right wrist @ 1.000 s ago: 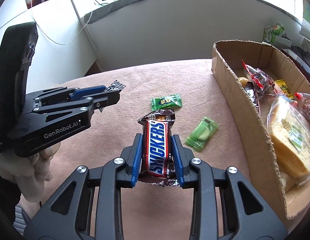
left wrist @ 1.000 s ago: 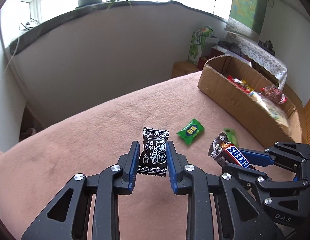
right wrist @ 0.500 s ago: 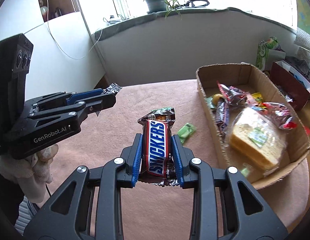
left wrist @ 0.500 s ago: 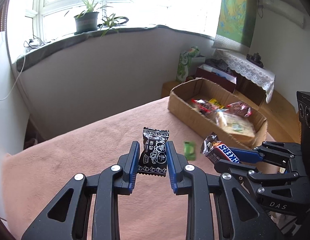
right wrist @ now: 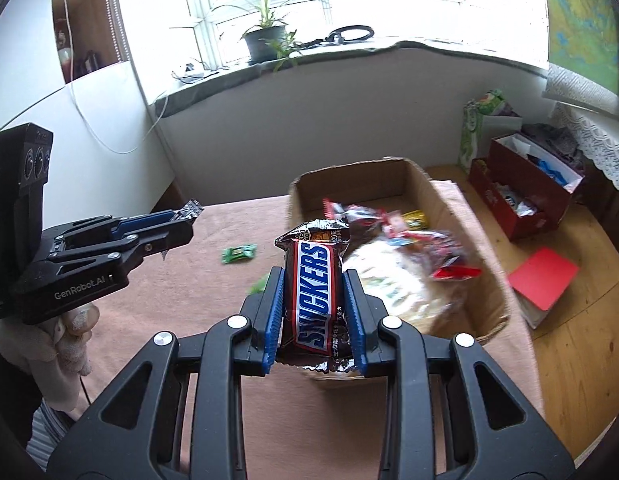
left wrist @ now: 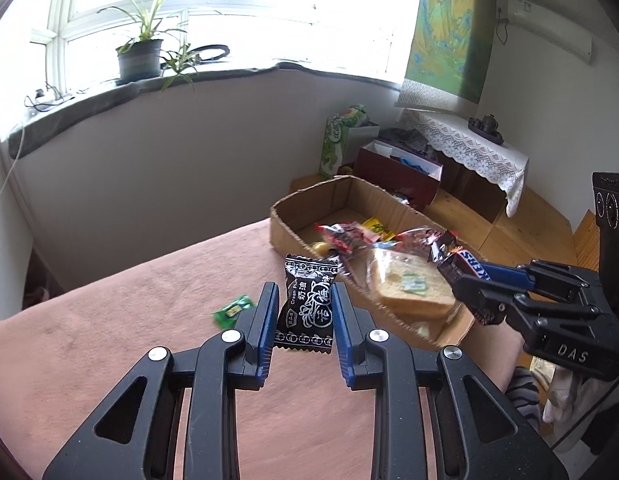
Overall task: Organize snacks
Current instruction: 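Carry the Snickers bar and black candy packet over the cardboard box, then open the right gripper over the box while the left releases the black packet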
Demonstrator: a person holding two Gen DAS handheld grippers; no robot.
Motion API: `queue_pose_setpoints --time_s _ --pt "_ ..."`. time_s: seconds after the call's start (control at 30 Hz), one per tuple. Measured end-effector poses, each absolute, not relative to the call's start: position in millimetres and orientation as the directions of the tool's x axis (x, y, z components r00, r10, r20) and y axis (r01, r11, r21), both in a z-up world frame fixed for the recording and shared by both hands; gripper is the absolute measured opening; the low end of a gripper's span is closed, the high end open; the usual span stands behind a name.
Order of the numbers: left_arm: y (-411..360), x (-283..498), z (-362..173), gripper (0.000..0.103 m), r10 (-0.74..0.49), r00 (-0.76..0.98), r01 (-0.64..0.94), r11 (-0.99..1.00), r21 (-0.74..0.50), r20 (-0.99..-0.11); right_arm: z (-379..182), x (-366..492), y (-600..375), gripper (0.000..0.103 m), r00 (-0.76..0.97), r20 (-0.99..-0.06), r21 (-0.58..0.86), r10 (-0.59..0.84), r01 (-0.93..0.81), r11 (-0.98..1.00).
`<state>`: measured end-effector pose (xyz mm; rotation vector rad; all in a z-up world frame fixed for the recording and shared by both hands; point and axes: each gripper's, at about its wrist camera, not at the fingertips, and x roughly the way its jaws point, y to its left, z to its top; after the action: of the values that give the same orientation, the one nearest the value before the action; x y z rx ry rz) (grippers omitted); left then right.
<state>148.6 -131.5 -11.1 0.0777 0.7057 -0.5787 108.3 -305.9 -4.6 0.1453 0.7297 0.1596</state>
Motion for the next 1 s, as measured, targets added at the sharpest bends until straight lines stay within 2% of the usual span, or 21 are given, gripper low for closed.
queue_pose_setpoints --time_s 0.5,0.87,0.9,1.0 --pt "-213.6 176.2 -36.9 0.025 -0.522 0.519 0.560 0.806 -0.191 -0.677 -21.7 169.4 -372.8 0.030 0.710 -0.689 0.164 0.143 -0.040 0.986" --pt "-228.8 188.8 -48.1 0.026 -0.516 0.482 0.556 0.804 -0.208 -0.708 -33.6 210.0 -376.2 0.030 0.685 -0.706 0.198 0.179 -0.051 0.979" --pt "-229.8 188.0 -48.3 0.026 -0.512 0.483 0.557 0.806 -0.202 -0.710 -33.9 211.4 -376.0 0.031 0.685 -0.707 0.198 0.176 -0.048 0.979" --pt "-230.1 190.1 -48.1 0.031 -0.503 0.487 0.556 0.809 -0.191 -0.714 -31.6 210.2 -376.6 0.053 0.696 -0.698 0.201 0.169 -0.036 0.979"
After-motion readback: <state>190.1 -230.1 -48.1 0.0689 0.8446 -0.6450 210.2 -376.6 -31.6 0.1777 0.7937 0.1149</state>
